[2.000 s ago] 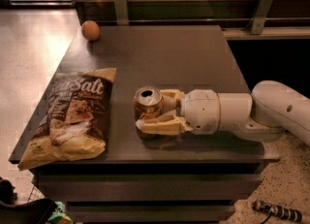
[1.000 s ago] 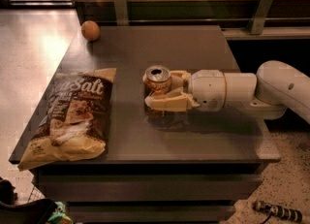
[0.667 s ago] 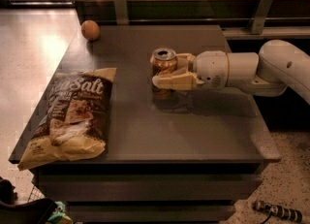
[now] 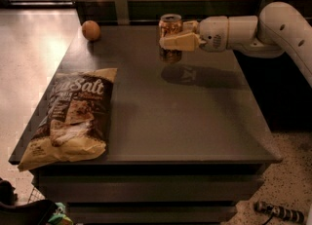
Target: Move orange can near orange
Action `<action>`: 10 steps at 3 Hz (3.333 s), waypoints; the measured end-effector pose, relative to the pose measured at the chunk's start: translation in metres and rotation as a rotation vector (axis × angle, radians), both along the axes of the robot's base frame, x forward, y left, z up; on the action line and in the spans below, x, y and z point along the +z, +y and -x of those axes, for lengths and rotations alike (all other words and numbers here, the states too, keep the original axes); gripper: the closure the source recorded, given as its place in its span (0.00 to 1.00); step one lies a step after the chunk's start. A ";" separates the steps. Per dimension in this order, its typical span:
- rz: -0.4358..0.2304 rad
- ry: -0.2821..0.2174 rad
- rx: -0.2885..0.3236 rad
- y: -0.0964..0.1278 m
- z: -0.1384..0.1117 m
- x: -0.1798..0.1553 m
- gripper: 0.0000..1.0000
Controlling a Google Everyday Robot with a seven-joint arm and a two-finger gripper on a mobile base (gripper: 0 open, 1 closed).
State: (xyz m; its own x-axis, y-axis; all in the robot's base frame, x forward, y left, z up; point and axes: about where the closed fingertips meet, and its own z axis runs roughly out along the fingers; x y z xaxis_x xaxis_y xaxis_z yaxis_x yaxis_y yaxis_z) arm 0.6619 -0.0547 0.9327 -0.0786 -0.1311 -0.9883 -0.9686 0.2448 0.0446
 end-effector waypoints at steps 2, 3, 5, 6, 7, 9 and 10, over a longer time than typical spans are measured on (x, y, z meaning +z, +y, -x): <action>-0.046 -0.033 -0.176 0.035 -0.125 0.028 1.00; -0.023 -0.064 -0.216 0.074 -0.157 0.022 1.00; -0.027 -0.039 -0.206 0.111 -0.175 -0.003 1.00; -0.034 -0.023 -0.201 0.139 -0.189 -0.024 1.00; 0.010 -0.020 -0.218 0.158 -0.197 -0.041 1.00; 0.038 -0.012 -0.220 0.172 -0.198 -0.054 0.85; 0.038 -0.011 -0.215 0.175 -0.198 -0.055 0.61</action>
Offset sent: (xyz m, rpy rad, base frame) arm 0.1881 0.0503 0.0389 0.0707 -0.0587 -0.2743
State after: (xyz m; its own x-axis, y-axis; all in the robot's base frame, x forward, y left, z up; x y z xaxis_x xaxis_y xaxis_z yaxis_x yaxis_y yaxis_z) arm 0.8595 0.1204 0.8778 -0.0986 -0.1496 -0.9838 -0.8941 0.4474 0.0216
